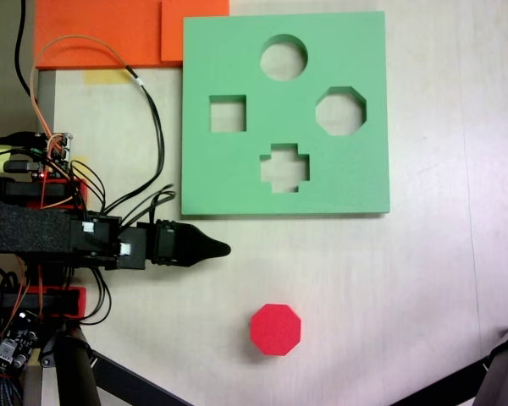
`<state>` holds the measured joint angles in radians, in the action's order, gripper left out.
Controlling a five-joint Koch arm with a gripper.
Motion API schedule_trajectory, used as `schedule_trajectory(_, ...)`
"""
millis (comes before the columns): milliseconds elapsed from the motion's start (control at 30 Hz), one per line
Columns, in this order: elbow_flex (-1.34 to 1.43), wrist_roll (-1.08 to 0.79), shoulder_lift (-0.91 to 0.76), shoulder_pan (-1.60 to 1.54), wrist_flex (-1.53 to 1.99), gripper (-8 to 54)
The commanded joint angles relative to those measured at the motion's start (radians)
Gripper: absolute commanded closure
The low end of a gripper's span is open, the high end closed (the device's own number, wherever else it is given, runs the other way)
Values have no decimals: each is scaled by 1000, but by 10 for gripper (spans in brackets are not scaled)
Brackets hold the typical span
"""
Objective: Put the octagonal pillar block into the corresponding hole
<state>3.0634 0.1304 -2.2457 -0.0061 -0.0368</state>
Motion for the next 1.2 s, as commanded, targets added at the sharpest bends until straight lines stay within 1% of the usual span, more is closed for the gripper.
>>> schedule_trajectory(0,74,433,-75,2,-29,112)
schedule_trajectory(67,63,695,-75,3,-101,120)
schedule_trajectory(200,-14,862,-75,48,-75,127)
schedule_trajectory(233,-63,943,-75,63,-23,134)
schedule_trajectory(300,-199,1083,-75,94,190,134)
schedule_trajectory(367,-437,1244,-75,123,531,136)
schedule_trajectory(400,-551,1302,-74,130,686,154)
schedule_trajectory(467,-667,1328,-67,133,813,167)
schedule_trajectory(533,-785,1359,-60,133,922,167)
schedule_trajectory(667,-1111,1381,-8,149,1204,168)
schedule_trajectory(733,-1259,1371,69,181,1299,170)
schedule_trajectory(800,-1424,1305,176,225,1411,174)
schedule_trajectory(900,-1572,1216,299,290,1457,172)
schedule_trajectory(933,-1629,1200,350,302,1499,160)
schedule_trajectory(967,-1700,1189,413,305,1554,98)
schedule_trajectory(1033,-1733,1189,477,311,1574,-3)
schedule_trajectory(1067,-1740,1189,502,321,1574,-24)
schedule_trajectory(1167,-1747,1186,548,347,1574,-25)
